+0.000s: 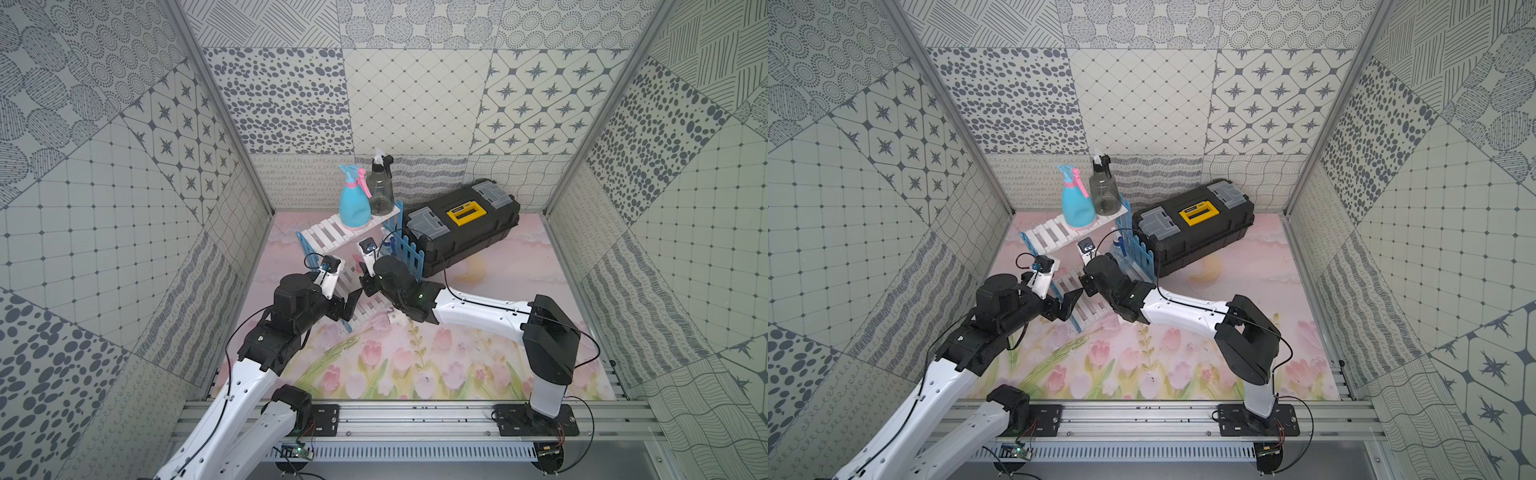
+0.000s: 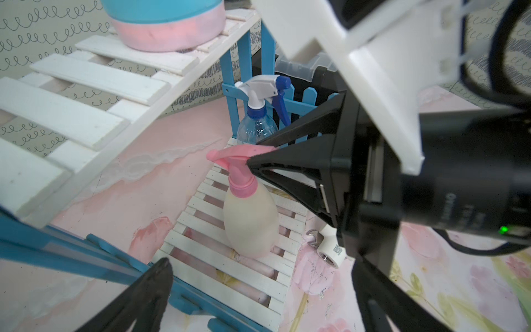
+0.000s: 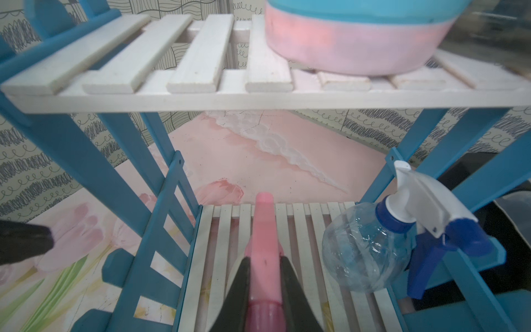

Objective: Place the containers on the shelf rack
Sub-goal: 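Place the container on the shelf.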

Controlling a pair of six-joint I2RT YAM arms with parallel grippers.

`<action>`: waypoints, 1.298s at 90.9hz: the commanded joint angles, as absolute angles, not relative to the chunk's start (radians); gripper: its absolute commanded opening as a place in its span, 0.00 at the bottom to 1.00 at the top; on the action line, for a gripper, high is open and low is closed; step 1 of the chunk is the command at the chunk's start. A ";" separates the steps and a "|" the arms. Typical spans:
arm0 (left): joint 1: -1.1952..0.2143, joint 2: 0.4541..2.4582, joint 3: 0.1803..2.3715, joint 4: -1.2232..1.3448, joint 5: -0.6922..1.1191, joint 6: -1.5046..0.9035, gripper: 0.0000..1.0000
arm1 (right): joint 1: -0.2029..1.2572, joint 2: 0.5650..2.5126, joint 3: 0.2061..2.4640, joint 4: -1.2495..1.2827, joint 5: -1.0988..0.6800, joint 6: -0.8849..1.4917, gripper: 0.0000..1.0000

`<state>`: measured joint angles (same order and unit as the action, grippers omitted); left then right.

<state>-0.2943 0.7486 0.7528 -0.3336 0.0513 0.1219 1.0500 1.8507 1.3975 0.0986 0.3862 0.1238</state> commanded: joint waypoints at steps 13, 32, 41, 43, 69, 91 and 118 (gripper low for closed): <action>-0.283 0.752 0.767 -0.328 0.065 0.129 0.99 | 1.074 1.851 1.354 0.206 0.417 0.123 0.18; -0.282 0.749 0.767 -0.328 0.069 0.127 0.99 | 1.081 1.846 1.349 0.209 0.430 0.115 0.40; -0.281 0.750 0.767 -0.327 0.070 0.126 0.99 | 1.084 1.837 1.349 0.209 0.436 0.103 0.48; -0.280 0.750 0.767 -0.327 0.071 0.127 0.99 | 1.084 1.834 1.348 0.210 0.437 0.102 0.50; -0.278 0.749 0.768 -0.318 0.071 0.122 0.99 | 1.090 1.736 1.288 0.213 0.450 0.087 0.83; -0.245 0.717 0.748 -0.279 0.087 0.091 0.99 | 1.095 1.538 1.147 0.230 0.442 0.085 0.97; -0.165 0.651 0.698 -0.196 0.025 -0.009 0.99 | 1.091 1.148 0.909 0.181 0.567 0.104 0.97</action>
